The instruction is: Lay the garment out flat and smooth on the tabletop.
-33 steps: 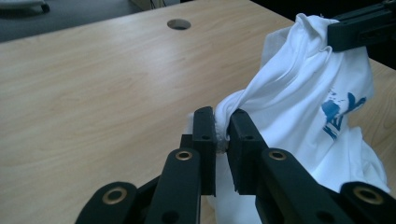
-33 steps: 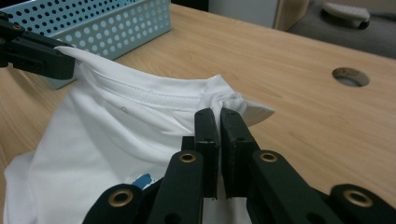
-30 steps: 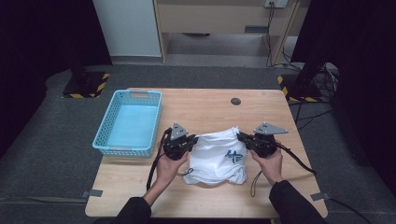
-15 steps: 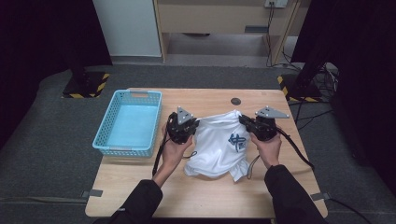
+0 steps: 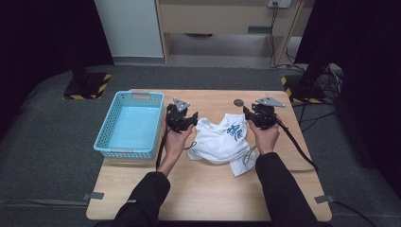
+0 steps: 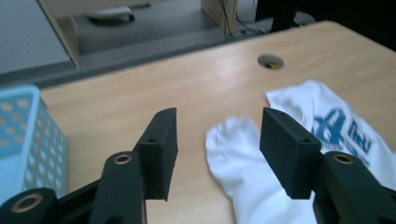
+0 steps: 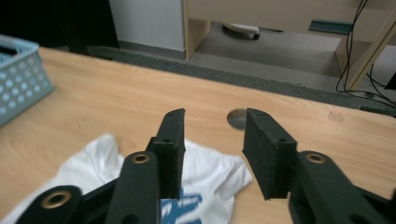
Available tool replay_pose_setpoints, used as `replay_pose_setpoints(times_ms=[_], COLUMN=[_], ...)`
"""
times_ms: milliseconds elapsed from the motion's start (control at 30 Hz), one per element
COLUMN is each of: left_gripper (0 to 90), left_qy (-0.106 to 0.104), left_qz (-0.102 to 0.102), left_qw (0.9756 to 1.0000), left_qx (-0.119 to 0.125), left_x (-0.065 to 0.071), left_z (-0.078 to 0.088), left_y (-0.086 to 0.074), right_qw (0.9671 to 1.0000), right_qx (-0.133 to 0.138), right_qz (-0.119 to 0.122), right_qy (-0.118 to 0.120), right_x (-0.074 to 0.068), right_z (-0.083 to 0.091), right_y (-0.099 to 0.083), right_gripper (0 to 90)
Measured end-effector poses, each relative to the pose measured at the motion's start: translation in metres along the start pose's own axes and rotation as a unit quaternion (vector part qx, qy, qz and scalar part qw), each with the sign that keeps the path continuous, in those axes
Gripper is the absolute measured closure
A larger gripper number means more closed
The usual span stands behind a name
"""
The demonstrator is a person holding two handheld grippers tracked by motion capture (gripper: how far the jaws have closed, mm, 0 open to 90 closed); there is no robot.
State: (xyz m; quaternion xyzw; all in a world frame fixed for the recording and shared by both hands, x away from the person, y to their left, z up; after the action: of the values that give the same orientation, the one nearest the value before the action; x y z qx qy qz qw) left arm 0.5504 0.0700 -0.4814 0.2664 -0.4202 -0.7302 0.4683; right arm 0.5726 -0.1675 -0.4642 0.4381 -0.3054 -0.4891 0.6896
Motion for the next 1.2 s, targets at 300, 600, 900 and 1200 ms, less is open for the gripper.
replay_pose_setpoints(times_ms=[300, 600, 900, 1200], left_gripper=[28.2, 20.5, 18.0, 16.1], left_qy=[-0.03, -0.049, -0.035, -0.027], left_qz=[-0.005, 0.003, -0.016, -0.027], left_qw=[0.9986, 0.9947, 0.992, 0.99], left_qx=[-0.043, -0.09, -0.12, -0.136], left_x=[0.005, 0.017, 0.024, 0.027], left_z=[0.015, 0.015, 0.004, -0.002], left_y=[-0.065, -0.108, -0.13, -0.141], right_qw=[0.9976, 0.9935, 0.9836, 0.9731], right_qx=[-0.051, -0.097, -0.155, -0.194], right_qz=[0.014, 0.034, 0.08, 0.116], right_qy=[0.045, 0.048, 0.048, 0.046], right_x=[-0.003, -0.009, -0.028, -0.037], right_z=[0.035, 0.059, 0.048, 0.039], right_y=[-0.061, -0.114, -0.146, -0.166], right_gripper=[42.6, 29.6, 23.3, 20.4])
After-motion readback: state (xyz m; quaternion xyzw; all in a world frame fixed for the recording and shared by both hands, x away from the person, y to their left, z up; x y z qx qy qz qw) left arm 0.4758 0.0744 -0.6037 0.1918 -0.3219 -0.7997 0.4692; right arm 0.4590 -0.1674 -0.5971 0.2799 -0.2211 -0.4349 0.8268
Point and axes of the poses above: each handheld gripper's, and its own axes: z roughly backward along the jaws, y roughly out of its top, x roughly to its right, the point moved 10 cm from there along -z, roughly forward along the jaws
